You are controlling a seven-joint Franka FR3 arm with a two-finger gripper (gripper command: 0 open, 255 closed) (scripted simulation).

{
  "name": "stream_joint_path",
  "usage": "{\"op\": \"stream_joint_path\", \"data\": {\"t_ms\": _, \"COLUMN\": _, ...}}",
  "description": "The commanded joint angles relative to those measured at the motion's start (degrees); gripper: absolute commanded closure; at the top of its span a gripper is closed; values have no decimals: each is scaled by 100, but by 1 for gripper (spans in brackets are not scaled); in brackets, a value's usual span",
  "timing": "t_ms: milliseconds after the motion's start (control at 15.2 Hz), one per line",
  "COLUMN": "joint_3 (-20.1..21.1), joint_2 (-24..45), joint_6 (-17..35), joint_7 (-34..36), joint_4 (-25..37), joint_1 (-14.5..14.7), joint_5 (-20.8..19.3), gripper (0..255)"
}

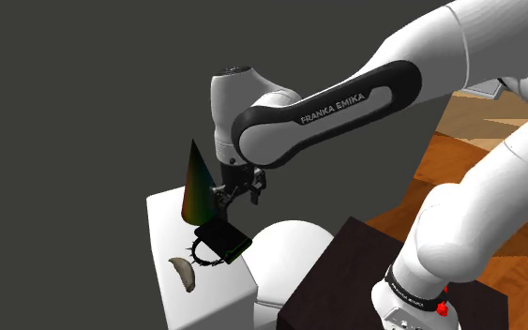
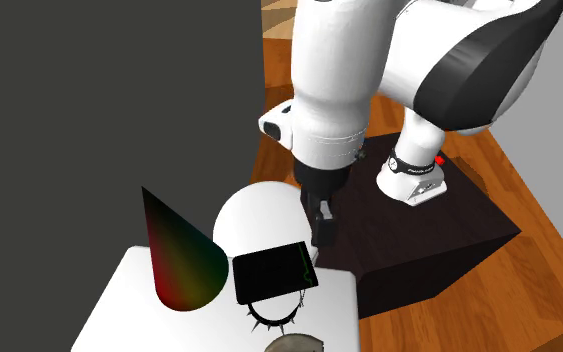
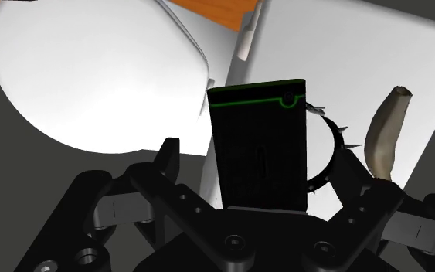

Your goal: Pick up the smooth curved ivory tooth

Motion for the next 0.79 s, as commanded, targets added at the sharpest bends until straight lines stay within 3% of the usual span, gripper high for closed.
{"op": "stream_joint_path", "data": {"t_ms": 0, "joint_3": 194, "joint_2": 472, "joint_6": 248, "joint_7": 306, "joint_4": 211, "joint_1": 6, "joint_5": -155, "gripper": 0}}
{"op": "stream_joint_path", "data": {"t_ms": 396, "joint_3": 549, "joint_2": 1853, "joint_6": 755, "joint_7": 1263, "joint_4": 940, "joint_1": 145, "joint_5": -892, "gripper": 0}}
{"op": "stream_joint_path", "data": {"t_ms": 726, "joint_3": 542, "joint_2": 3052, "joint_6": 934, "joint_7": 2037, "joint_4": 1768, "joint_1": 515, "joint_5": -1634, "gripper": 0}}
